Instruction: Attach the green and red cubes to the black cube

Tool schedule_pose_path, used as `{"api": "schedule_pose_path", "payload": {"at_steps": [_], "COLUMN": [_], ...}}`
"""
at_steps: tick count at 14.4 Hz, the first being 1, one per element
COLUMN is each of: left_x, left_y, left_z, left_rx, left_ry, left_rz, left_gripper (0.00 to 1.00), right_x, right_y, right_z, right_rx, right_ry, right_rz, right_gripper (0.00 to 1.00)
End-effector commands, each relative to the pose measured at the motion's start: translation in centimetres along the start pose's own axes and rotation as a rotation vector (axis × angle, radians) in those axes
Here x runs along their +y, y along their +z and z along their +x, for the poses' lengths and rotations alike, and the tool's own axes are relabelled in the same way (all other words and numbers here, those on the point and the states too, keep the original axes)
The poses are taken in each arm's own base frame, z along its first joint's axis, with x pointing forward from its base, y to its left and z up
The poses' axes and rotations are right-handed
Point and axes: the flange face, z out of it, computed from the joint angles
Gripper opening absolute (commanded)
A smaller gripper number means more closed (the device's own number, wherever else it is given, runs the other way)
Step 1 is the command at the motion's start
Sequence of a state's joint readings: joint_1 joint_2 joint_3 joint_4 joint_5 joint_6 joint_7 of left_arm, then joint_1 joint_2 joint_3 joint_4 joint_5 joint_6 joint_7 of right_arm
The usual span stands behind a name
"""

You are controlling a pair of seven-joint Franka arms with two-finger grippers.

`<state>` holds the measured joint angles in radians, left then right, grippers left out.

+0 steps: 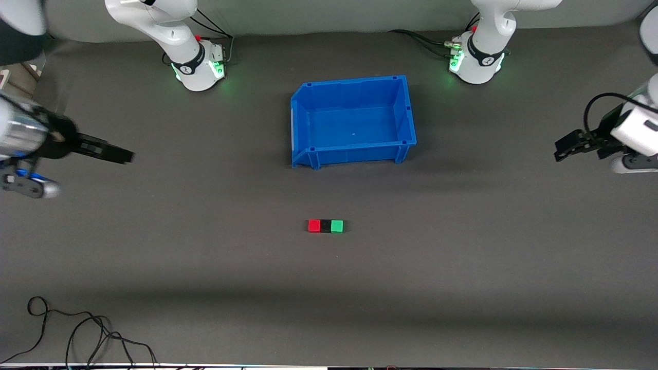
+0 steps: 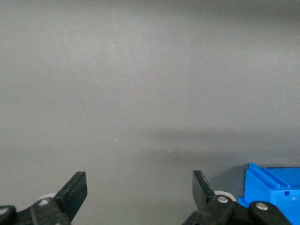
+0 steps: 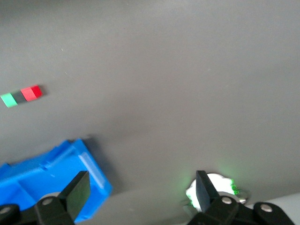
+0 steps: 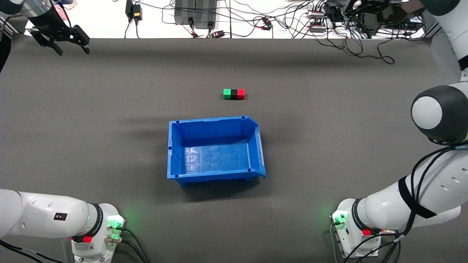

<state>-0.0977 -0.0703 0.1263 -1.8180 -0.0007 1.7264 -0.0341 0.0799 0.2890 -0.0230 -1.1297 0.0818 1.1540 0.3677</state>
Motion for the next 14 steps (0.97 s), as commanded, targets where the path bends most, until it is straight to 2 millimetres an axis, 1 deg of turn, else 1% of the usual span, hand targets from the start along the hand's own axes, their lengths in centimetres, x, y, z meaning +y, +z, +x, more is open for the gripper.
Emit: {"api": "schedule_pose_path", "payload": {"at_steps": [1, 2, 4, 5, 9, 11, 13, 14], "left_x": [-0.8, -1.1, -1.5, -1.5, -0.9, -0.9, -1.1, -1.1], "left_y": [-0.7, -1.1, -1.8, -2.2, -2.4, -2.1, -2.0, -1.9], "left_z": [1.2, 1.1, 0.9, 0.9, 1.2, 1.3, 1.5, 1.5], "left_rx": [-0.015, -0.007, 0.010, 0.019, 0.054, 0.054, 0.057, 0.056], "left_ry": [0.001, -0.001, -0.007, -0.007, 0.004, 0.004, 0.000, 0.000], "left_rz": [0.018, 0.025, 0.025, 0.023, 0.023, 0.024, 0.025, 0.025], "left_gripper": [1.00, 1.00, 1.00, 1.00, 1.00, 1.00, 1.00, 1.00], "right_x": [3.1, 4.0, 4.2, 4.2, 5.2, 5.7, 5.8, 6.0], "right_y": [1.1, 1.4, 1.9, 2.2, 5.5, 6.7, 6.6, 5.7], "right_z": [0.2, 0.7, 1.3, 1.3, 0.1, -0.1, 0.5, 0.7], "right_rx": [-0.032, -0.029, -0.005, 0.012, 0.113, 0.171, 0.199, 0.216], "right_ry": [-0.154, -0.174, -0.184, -0.190, -0.210, -0.255, -0.269, -0.264], "right_rz": [-0.006, -0.025, -0.044, -0.054, -0.026, -0.014, -0.012, -0.010], "right_gripper": [1.00, 1.00, 1.00, 1.00, 1.00, 1.00, 1.00, 1.00]}}
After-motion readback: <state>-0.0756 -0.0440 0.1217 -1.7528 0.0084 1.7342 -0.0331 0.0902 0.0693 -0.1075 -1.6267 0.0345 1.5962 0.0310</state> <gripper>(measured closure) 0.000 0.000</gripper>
